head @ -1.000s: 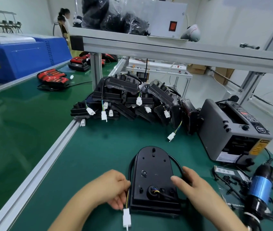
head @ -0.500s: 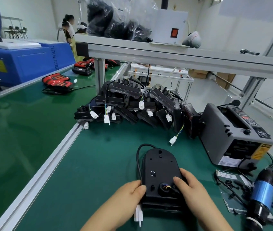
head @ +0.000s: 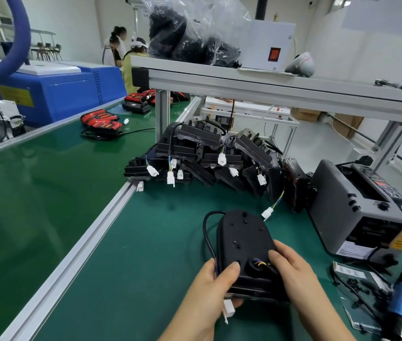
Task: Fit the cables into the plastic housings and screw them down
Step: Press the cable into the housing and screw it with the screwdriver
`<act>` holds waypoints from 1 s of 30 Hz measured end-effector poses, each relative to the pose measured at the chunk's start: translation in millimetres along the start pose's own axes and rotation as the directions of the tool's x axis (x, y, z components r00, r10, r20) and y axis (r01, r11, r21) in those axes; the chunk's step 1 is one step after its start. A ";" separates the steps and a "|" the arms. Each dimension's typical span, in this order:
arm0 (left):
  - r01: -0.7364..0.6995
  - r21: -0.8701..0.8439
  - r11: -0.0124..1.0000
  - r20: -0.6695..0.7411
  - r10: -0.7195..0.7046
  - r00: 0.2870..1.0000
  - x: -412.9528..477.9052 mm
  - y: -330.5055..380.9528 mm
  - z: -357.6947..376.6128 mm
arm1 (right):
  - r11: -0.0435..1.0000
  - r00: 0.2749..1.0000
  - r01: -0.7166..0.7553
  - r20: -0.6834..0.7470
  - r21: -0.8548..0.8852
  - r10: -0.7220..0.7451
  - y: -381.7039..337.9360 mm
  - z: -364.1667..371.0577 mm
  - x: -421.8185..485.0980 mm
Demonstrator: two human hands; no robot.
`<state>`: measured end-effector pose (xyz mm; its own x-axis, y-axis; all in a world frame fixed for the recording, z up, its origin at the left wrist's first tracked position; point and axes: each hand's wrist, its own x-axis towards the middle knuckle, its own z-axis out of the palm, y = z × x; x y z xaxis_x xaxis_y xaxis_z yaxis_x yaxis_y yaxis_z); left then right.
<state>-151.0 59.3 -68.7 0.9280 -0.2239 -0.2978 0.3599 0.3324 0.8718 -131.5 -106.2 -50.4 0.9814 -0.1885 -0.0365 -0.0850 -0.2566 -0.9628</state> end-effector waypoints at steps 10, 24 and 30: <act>-0.047 -0.290 0.956 -0.227 -0.021 0.974 -1.9 -3.0 7.1 | 0.974 0.997 -0.076 0.040 0.215 0.069 -0.1 4.3 3.4; -0.522 -0.289 0.803 -0.648 0.238 0.724 -17.7 35.9 -56.6 | 0.993 0.992 0.085 -0.085 -0.087 -0.093 32.0 2.1 -4.6; -0.665 -0.092 0.741 -0.843 0.297 0.449 -26.1 70.0 -122.6 | 0.976 0.985 0.129 -0.091 -0.173 -0.146 36.1 4.6 -2.1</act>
<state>-138.2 200.7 -47.5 0.6043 0.7706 -0.2023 -0.3411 0.4797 0.8084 -135.9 -110.7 -86.4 0.9635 -0.2345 0.1289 0.0133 -0.4390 -0.8984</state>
